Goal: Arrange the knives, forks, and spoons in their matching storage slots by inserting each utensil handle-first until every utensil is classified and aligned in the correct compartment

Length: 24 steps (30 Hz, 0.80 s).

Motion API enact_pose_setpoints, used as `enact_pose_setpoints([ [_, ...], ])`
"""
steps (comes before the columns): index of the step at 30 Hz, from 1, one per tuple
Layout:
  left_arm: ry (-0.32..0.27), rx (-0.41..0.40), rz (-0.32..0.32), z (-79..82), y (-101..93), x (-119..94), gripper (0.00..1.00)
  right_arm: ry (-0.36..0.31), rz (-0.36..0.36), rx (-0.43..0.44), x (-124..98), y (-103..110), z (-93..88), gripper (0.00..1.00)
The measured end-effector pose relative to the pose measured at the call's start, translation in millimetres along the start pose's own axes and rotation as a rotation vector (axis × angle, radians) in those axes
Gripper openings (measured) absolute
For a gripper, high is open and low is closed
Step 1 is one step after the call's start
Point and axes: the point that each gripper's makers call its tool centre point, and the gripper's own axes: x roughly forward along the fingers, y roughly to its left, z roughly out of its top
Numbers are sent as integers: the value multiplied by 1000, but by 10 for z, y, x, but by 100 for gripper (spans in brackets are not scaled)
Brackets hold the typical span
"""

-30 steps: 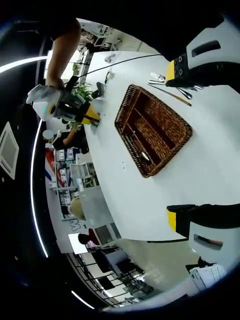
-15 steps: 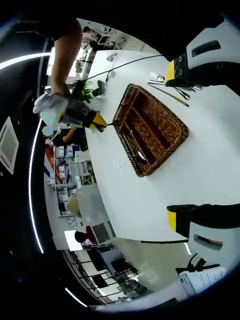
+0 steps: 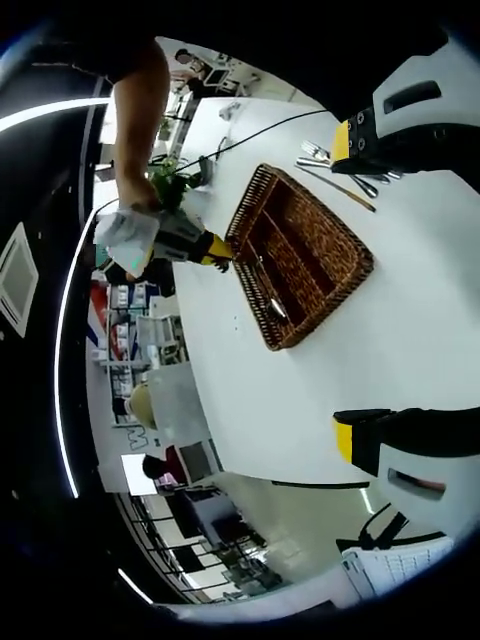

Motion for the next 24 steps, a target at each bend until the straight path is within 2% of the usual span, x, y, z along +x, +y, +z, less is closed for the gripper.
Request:
enact_pose_setpoints([
  [11,3,-16,7,-44,113,-29,99,37,58,43,398,-1,-44,0],
  [17,8,-21,14,-72,159,-66,99,53,67,44,558,-3,-59,0],
  [24,13,-30,23,-110,215,-116,99,72,80,85,701,-24,-46,0],
])
